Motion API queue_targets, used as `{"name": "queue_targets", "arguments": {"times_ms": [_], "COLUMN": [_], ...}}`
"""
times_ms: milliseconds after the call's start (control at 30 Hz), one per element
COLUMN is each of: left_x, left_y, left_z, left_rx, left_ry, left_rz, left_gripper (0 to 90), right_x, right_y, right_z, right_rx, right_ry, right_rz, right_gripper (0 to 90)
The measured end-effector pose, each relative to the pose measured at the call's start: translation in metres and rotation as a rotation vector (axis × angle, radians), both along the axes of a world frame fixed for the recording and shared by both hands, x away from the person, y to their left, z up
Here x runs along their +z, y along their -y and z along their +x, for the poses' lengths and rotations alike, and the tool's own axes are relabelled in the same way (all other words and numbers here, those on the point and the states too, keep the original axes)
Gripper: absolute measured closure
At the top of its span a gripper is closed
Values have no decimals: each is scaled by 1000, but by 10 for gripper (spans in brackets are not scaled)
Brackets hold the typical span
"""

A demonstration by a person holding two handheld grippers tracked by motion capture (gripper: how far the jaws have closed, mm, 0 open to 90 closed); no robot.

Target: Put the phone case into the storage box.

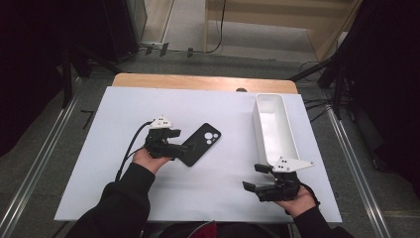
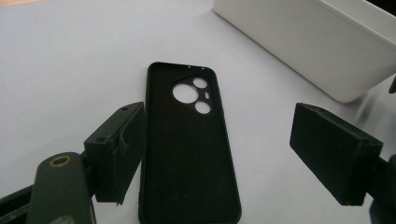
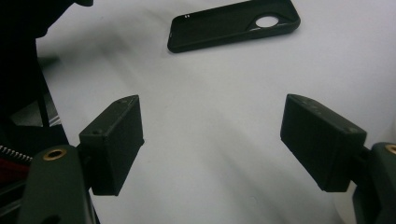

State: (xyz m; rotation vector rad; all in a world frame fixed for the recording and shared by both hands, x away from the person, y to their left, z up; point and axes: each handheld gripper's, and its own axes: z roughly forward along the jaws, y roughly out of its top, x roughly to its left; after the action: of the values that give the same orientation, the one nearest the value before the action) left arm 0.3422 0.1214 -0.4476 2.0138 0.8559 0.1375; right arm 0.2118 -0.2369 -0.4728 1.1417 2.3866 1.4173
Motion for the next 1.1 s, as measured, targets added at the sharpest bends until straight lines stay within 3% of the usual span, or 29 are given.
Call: {"name": "queue_targets", "arguments": {"times_ms": [500,667,967,1000,1067,1100], "left_x": [-1,0,-9,-9,-9,-8], "left_y": [21,30,43,42,42,42], "left_z": [13,16,22,22,22,22], "left_rx": [-2,-11,-13,-4,-2,-10], "left_ry": [19,25,43,53,55,62], "left_rz": [23,5,51,44,35,29], "left_gripper": [191,191,190,159,6,0], "right_x": [0,0,0,0,0,0], "right_y": [0,0,1,1,0,0], "right_z": [0,0,0,0,0,0], "right_rx": [2,3,0,0,3,4], "right_ry": [0,-2,5,4,0,0], "right_rz": [4,4,4,5,6,4], "right_gripper": [199,199,199,199,199,199]}}
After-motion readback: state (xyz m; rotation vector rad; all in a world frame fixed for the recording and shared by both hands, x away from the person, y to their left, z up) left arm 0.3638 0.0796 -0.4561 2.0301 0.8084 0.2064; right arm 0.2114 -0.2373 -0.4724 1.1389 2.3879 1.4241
